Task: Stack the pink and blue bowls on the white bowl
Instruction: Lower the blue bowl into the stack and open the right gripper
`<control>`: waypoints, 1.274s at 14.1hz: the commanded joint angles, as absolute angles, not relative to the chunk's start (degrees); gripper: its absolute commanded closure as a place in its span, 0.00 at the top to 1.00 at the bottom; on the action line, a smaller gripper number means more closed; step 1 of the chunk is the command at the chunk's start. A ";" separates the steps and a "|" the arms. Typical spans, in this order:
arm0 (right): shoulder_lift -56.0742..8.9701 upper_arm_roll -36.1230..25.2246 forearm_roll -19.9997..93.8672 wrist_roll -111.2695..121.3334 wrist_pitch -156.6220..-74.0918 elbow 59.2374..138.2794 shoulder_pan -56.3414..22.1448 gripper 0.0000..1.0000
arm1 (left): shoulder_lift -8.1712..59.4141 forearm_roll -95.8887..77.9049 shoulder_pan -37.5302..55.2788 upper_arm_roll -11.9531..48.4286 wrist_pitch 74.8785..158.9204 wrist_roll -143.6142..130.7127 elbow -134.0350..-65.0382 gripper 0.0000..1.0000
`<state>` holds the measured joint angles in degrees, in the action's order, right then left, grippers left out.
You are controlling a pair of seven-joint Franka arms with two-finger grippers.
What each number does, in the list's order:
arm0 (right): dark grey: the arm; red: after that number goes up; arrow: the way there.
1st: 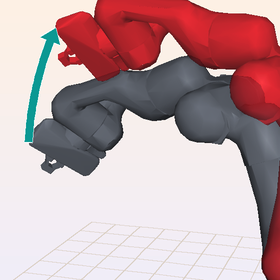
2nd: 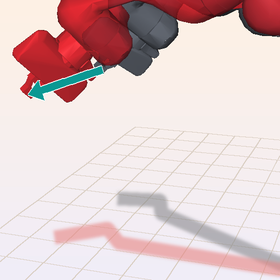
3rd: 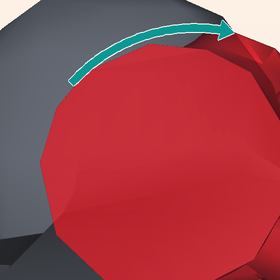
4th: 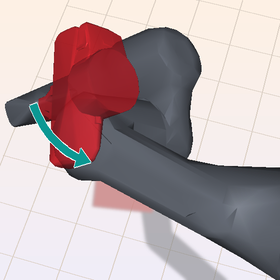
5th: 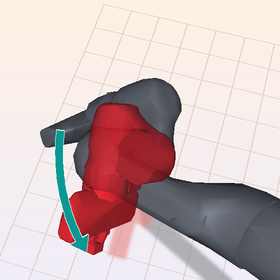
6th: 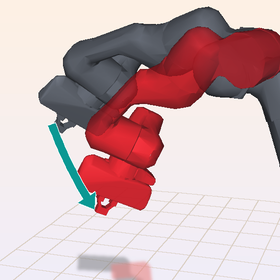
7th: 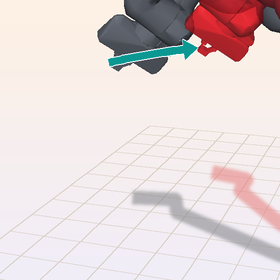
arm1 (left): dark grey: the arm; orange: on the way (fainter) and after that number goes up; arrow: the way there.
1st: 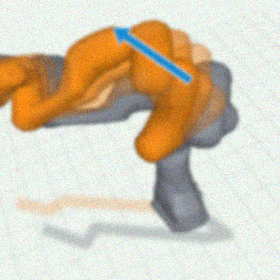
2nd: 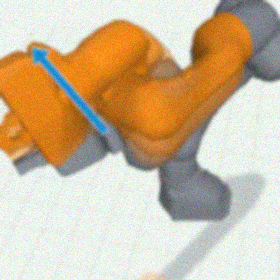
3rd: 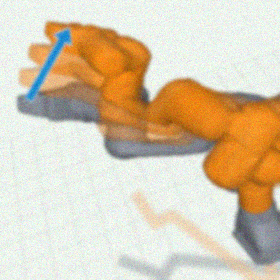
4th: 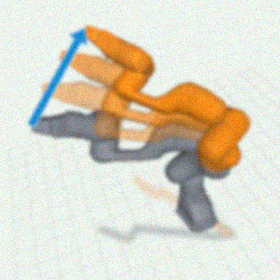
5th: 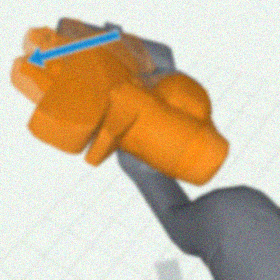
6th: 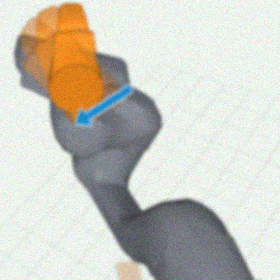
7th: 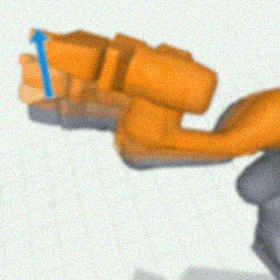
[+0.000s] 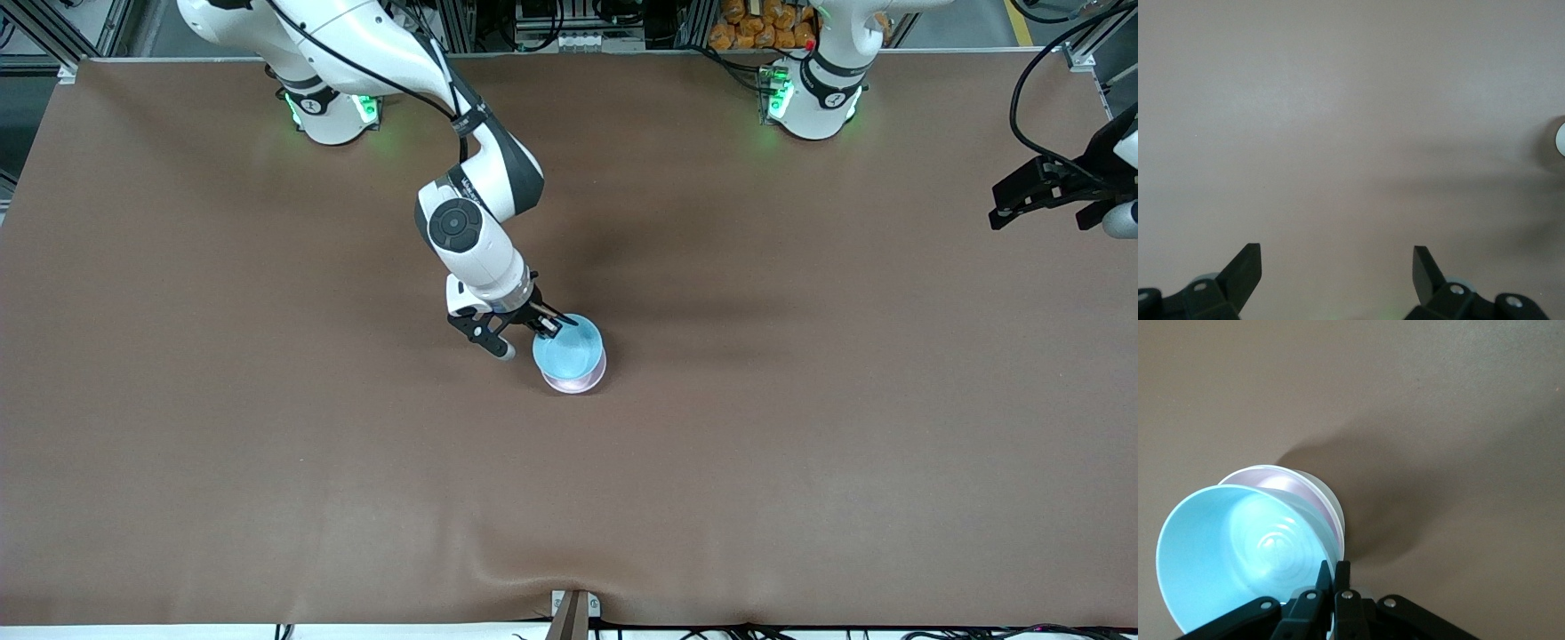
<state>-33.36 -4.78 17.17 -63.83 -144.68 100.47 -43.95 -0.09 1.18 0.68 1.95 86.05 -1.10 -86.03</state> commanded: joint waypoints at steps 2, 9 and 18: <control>-33.92 -6.06 17.14 -64.69 -145.46 100.11 -45.44 0.00 | 0.35 0.44 0.88 1.85 86.13 -1.32 -85.96 1.00; -35.59 -5.98 17.23 -64.69 -147.83 99.32 -46.05 0.00 | 0.44 0.44 1.14 1.85 86.13 -1.49 -85.96 1.00; -34.46 -6.24 17.14 -64.16 -146.78 99.40 -45.18 1.00 | 0.44 0.53 1.32 1.85 86.04 -1.14 -85.87 1.00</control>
